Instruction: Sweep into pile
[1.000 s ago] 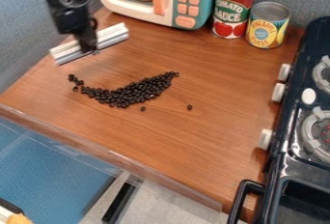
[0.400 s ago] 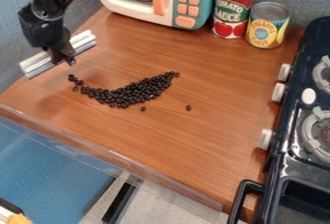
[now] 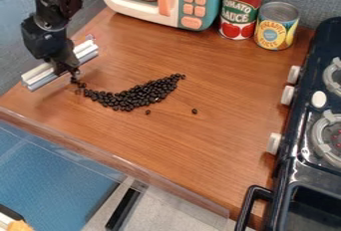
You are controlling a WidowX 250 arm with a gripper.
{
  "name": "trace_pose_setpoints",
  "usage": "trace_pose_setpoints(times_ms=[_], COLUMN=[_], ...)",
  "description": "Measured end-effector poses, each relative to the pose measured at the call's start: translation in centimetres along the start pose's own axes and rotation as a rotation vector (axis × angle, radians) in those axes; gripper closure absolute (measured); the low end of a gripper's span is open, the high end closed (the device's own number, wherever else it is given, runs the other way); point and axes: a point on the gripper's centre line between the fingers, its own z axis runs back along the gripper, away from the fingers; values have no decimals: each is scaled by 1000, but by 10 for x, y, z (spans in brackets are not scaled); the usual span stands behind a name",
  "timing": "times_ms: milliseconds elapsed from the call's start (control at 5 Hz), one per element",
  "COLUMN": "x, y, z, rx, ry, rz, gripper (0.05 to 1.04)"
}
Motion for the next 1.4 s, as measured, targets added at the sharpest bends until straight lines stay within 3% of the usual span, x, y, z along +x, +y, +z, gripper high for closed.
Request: trace_pose_setpoints(times_ms=[400,600,1200,1400], x=[15,18,17,14], y=[-7,-4,19,27], z=[-8,-12,-15,-13], rx=[-15,5,149,176], ry=[-34,-42,-61,-66], rz=[82,101,211,239], gripper=[753,753,753,753])
